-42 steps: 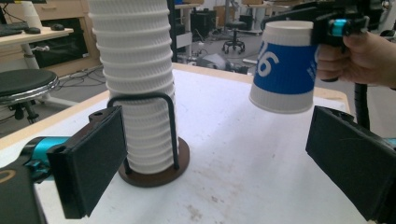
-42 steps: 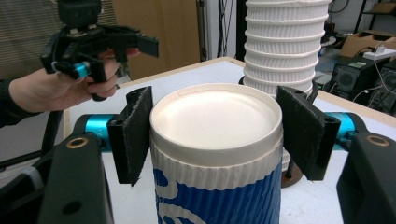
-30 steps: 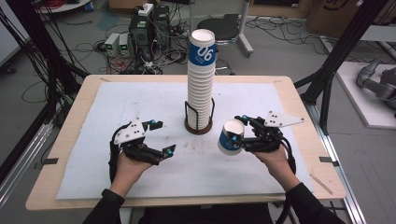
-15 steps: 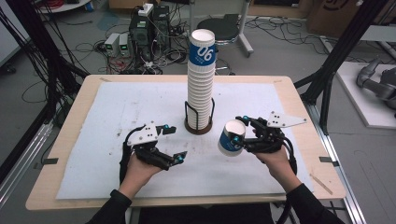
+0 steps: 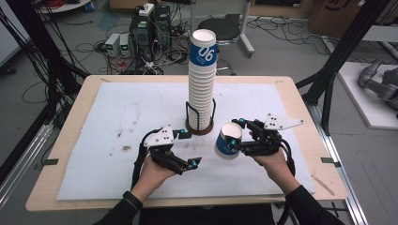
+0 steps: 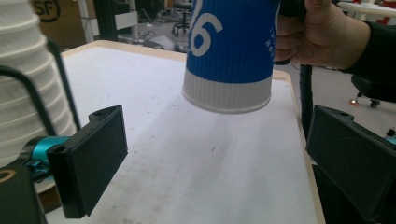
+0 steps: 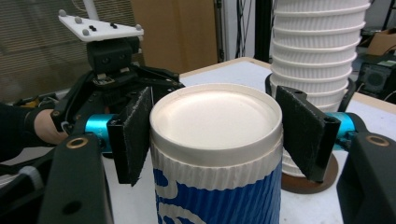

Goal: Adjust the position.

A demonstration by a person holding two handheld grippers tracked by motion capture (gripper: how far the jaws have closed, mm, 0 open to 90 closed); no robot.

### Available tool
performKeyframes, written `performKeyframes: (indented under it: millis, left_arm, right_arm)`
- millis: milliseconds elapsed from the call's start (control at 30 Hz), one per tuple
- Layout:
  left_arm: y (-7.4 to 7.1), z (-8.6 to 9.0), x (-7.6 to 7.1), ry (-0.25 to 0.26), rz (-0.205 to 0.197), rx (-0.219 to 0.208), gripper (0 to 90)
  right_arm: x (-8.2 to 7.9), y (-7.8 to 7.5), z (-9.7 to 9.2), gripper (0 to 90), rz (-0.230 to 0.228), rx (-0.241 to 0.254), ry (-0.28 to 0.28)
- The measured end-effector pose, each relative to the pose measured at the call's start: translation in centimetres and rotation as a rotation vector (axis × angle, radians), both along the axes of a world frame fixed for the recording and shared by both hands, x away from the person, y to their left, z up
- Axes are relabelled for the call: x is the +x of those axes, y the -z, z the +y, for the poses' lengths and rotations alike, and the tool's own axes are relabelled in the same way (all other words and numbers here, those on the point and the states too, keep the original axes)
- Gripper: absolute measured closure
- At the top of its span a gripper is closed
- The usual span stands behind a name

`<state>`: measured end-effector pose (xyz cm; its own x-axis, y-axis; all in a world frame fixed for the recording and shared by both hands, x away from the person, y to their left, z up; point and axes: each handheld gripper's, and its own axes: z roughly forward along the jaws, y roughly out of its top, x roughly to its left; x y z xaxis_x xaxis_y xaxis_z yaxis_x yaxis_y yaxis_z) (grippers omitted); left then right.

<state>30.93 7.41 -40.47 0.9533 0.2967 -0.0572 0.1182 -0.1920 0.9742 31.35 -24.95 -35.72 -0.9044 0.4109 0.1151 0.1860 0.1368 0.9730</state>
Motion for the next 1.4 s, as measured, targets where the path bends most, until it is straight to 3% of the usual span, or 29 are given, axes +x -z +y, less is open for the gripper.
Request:
performKeyframes:
  millis: [300, 400, 467, 967, 1100, 1400]
  left_arm:
    - [0.5, -2.5, -0.2, 0.049, 0.002, -0.011, 5.4]
    - [0.8, -3.4, -0.2, 0.086, 0.024, -0.018, 5.4]
    - [0.9, -3.7, -0.3, 0.098, 0.012, -0.011, 5.4]
    - [1.4, -5.2, 0.0, 0.138, 0.017, 0.015, 5.5]
    - [1.6, -5.3, 0.1, 0.157, 0.019, 0.018, 16.3]
    - [1.4, -5.0, 0.1, 0.161, 0.027, 0.031, 20.3]
  right_arm:
    - [-0.5, 0.2, 1.0, 31.6, 0.003, -0.002, -0.046]
    - [-0.8, 0.4, 1.7, 31.6, 0.009, -0.006, -0.074]
    - [-0.9, 0.4, 1.9, 31.6, 0.009, -0.008, -0.084]
    - [-1.3, 0.9, 3.3, 31.6, 0.029, -0.009, -0.144]
    - [-1.3, 0.9, 3.3, 31.6, 0.034, 0.001, -0.148]
    - [-1.1, 0.9, 3.3, 31.6, 0.048, 0.005, -0.16]
